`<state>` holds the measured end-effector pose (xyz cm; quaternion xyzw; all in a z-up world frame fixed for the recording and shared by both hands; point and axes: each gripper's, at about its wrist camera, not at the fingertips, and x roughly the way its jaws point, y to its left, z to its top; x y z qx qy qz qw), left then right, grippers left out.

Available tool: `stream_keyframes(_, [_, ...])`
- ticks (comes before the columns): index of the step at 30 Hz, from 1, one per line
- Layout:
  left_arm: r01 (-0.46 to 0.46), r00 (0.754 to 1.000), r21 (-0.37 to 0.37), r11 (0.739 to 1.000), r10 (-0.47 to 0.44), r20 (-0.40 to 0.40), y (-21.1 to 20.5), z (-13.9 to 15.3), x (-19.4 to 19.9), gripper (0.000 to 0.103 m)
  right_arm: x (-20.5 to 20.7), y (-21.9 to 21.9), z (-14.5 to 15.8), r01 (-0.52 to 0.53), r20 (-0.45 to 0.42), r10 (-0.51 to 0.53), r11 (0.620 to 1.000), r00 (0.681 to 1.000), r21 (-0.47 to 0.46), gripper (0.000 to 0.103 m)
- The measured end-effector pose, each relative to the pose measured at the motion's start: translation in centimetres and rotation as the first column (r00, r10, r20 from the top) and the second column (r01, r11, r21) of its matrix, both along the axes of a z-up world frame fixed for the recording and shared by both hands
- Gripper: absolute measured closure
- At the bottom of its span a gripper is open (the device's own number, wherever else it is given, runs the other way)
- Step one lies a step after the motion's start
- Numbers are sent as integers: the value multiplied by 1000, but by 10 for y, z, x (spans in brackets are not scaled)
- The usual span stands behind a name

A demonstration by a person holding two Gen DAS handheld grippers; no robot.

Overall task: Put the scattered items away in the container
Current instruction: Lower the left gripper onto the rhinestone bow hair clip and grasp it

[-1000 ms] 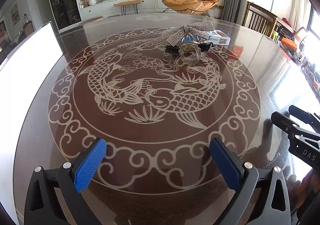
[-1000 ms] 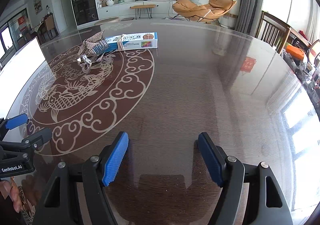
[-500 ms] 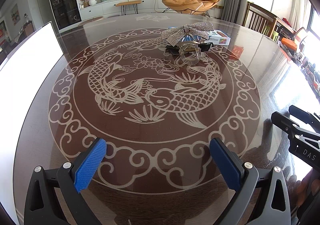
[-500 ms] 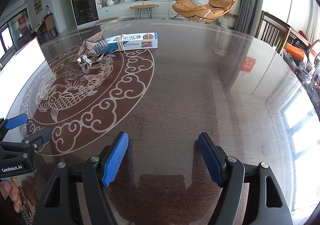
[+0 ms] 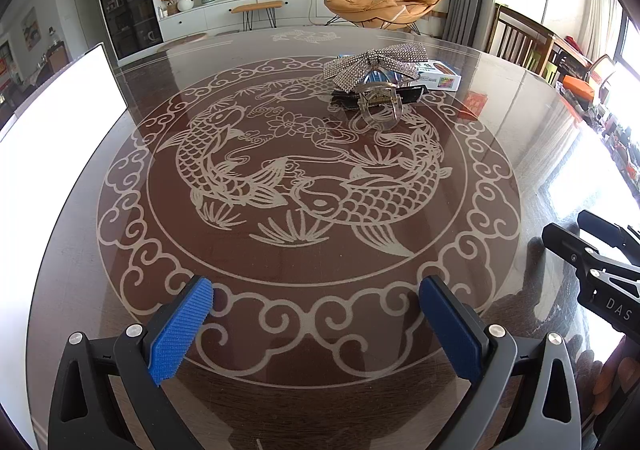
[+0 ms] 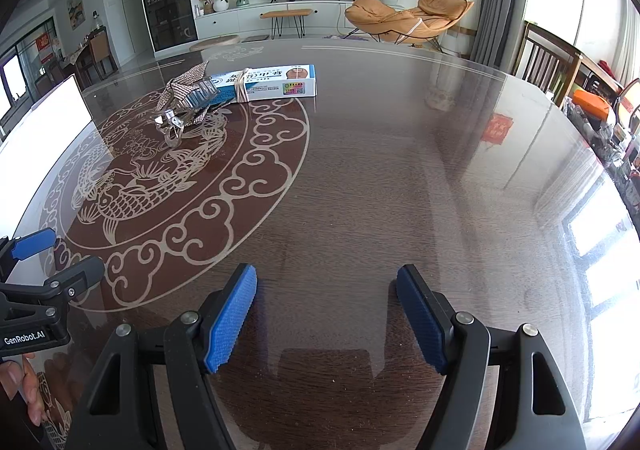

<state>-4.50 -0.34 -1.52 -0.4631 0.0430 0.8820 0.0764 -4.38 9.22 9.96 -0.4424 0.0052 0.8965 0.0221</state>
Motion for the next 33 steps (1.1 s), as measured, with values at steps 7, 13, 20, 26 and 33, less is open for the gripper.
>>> stream_keyframes(7, [0,1000,0,1000,0,0,-1,0,-2,0,-66,6,2,-7,30,8,999,1000,-36,28])
stream_keyframes(13, [0,1000,1,1000,0,0,-2,0,-2,0,-151,14,7,89,81,-78,985,994,-150,28])
stream_keyframes(20, [0,1000,1,1000,0,0,-3,0,-2,0,-163,-49,12,-210,26,215,968,976,-134,29])
stream_keyframes(26, [0,1000,1,1000,0,0,-3,0,-2,0,-101,-82,13,-505,5,522,827,853,-248,30])
stream_keyframes(33, [-1,1000,0,1000,1,0,-4,1,-2,0,-71,-50,10,-378,12,381,918,924,-118,30])
